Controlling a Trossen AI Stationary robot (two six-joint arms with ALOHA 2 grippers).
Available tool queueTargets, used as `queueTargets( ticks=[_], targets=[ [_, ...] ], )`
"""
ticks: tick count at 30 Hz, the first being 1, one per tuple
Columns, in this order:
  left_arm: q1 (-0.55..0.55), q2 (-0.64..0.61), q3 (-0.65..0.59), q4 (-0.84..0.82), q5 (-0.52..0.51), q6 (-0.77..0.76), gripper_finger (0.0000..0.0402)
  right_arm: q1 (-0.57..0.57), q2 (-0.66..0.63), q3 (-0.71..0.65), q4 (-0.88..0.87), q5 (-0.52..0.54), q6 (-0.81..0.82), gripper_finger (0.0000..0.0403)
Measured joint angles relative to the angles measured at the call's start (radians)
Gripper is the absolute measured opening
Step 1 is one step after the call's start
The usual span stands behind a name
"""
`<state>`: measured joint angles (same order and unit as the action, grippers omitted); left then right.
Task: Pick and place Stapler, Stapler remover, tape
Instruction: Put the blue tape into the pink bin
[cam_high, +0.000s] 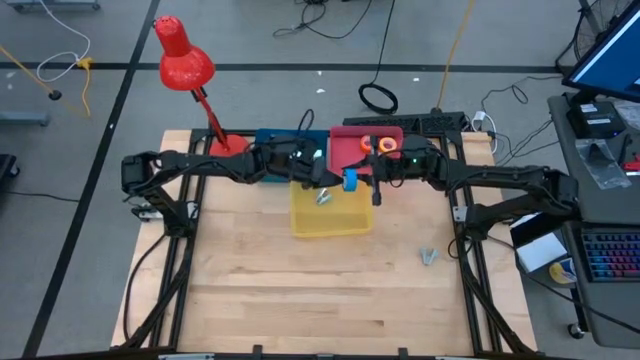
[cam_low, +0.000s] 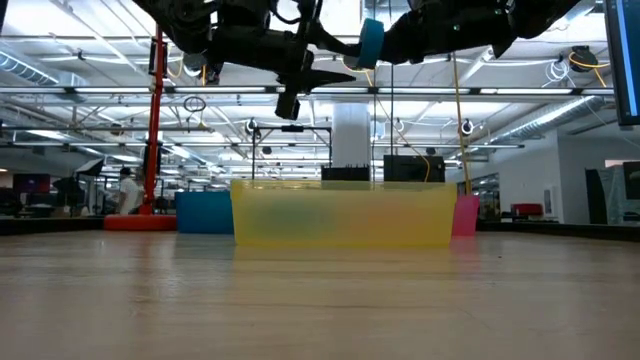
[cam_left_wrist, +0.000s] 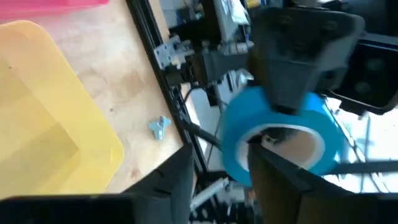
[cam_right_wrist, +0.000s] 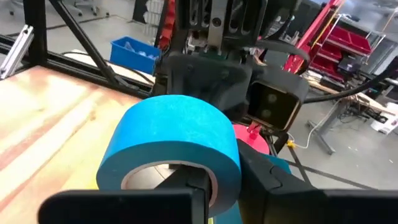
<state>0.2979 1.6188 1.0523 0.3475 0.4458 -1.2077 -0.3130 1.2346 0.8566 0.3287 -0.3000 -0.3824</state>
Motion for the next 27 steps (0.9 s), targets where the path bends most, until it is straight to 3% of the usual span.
queueTargets(
  ticks=[5,11,16,22,27],
  targets=[
    [0.034,0.0,-0.001,-0.042,0.098,0.055,0.0187,-0.019,-0.004,0.0,-0.038,0.132,-0.04,0.0034],
    [0.019,0.0,-0.001,-0.161,0.065,0.093,0.0191,-0.128,0.037,0.0,-0.058,0.273,-0.108,0.0034],
    [-0.039,-0.003,-0.001,-0.252,-0.088,0.183,0.0175,-0.22,0.14,0.061,-0.153,0.275,-0.113,0.0034],
    [-0.107,-0.016,0.0,-0.26,-0.34,0.267,0.0168,-0.26,0.348,0.288,-0.433,0.274,-0.18,0.0034],
    [-0.178,-0.056,0.0,-0.384,-0.55,0.29,0.017,-0.291,0.512,0.468,-0.62,0.303,-0.21,0.0034]
  ],
)
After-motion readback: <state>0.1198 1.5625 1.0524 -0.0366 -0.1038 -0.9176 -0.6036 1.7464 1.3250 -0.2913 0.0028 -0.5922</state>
